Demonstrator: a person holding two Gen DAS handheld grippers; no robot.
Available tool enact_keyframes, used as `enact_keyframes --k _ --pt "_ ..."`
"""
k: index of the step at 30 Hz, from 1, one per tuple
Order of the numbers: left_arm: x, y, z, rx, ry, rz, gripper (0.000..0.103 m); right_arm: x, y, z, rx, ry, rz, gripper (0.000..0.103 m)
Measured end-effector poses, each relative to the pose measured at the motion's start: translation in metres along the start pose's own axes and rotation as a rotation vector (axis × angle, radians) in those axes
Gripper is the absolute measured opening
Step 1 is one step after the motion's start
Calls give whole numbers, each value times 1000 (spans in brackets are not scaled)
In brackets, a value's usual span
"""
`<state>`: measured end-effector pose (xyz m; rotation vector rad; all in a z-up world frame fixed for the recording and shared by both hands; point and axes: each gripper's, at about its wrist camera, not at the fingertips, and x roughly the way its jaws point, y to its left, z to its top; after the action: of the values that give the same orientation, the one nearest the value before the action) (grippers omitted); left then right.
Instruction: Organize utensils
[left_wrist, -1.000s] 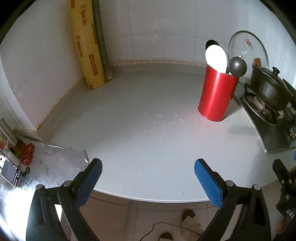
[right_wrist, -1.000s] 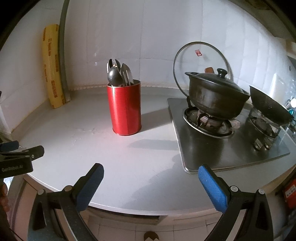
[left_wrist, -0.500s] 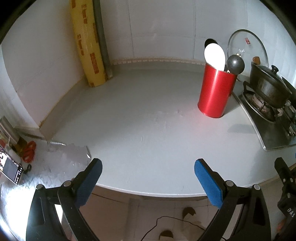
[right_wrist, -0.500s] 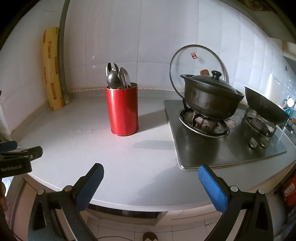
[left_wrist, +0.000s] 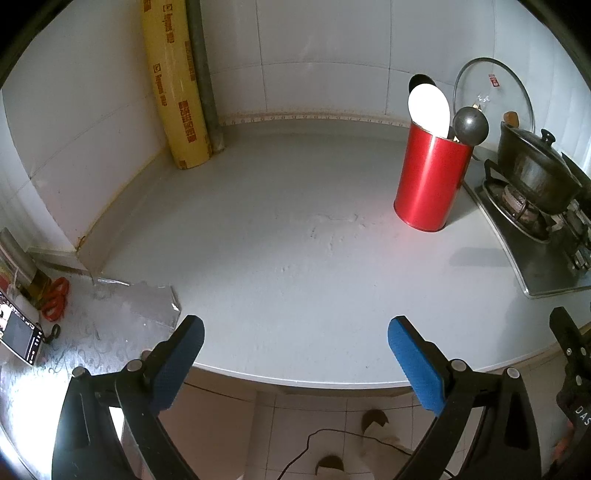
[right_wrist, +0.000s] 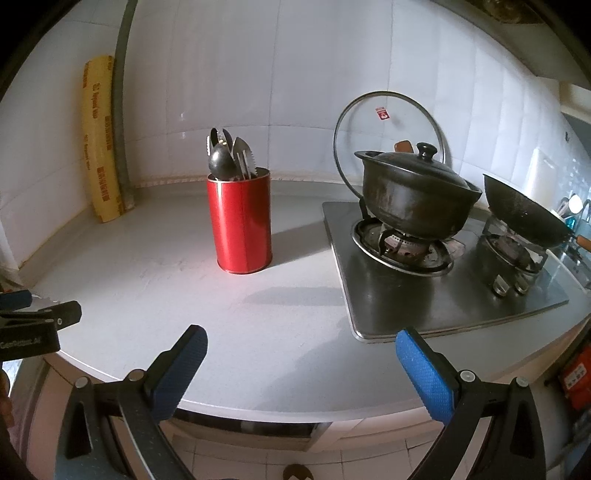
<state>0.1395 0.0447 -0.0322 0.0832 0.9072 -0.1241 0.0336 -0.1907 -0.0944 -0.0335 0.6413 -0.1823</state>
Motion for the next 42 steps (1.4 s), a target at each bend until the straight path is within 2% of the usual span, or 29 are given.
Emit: enact_keyframes --k 25,42 --pt "-8 -2 -1 15 -19 -22 100 -13 3 -3 0 -15 -31 103" --pt "-9 0 -1 13 -23 -6 100 -17 7 -3 -6 -25 -37 103"
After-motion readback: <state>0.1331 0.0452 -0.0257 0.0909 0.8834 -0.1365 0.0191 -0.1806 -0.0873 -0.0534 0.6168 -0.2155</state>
